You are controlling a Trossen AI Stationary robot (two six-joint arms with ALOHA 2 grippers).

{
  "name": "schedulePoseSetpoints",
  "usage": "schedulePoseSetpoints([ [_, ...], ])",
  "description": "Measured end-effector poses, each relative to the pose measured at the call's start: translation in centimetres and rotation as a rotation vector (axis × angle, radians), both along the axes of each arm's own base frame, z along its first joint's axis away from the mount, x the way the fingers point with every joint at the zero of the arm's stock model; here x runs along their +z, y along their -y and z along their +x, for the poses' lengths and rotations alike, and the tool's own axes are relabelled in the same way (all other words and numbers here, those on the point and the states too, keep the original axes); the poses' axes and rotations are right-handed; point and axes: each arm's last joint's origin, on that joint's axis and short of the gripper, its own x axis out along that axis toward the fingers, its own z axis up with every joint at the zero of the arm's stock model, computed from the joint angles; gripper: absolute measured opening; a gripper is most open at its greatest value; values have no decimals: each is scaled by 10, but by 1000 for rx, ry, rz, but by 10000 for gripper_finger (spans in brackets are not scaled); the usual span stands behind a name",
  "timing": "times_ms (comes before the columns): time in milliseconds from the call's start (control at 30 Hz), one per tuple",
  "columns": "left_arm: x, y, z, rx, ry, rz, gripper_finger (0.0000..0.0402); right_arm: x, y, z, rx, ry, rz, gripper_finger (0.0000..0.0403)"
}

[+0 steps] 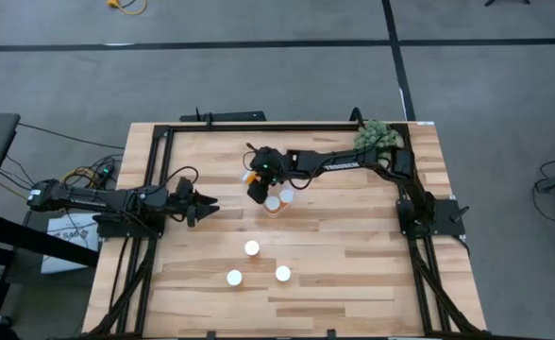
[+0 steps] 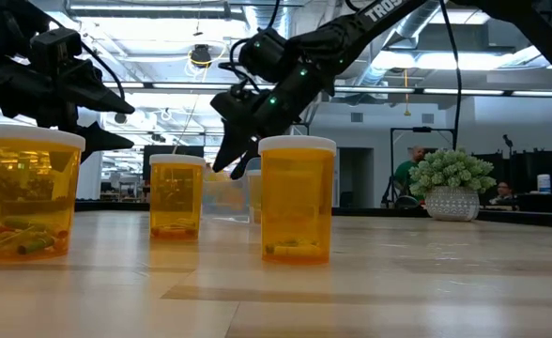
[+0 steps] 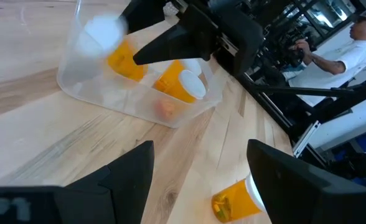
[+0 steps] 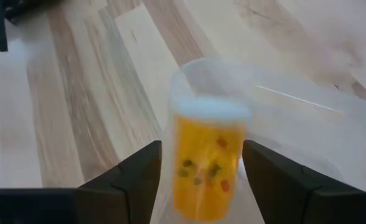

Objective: Pick and place pill bottles into a basket
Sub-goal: Put the orange medicine bottle into the transparent bin, then put the bottom left orange medicine bottle into the transparent bin

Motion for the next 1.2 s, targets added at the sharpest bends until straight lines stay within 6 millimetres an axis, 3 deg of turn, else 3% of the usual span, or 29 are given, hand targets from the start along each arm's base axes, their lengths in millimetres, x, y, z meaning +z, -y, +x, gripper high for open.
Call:
schedulePoseSetpoints([
  [233, 0, 0, 0, 3, 0, 1, 247, 0, 0, 0, -8, 3, -9, 233],
  [567, 0, 0, 0, 3, -1, 0, 247, 0, 1, -6, 9, -51, 28, 215],
  [867, 1, -1, 0, 54, 10, -11, 247, 48, -23, -23, 320, -10, 75, 199],
  [967, 1, -2, 0, 62, 15, -29, 247, 72, -38, -39, 385, -37, 47, 193],
  [1200, 2, 1, 0, -42, -14, 130, 247, 117, -74, -78, 444, -99, 81, 176],
])
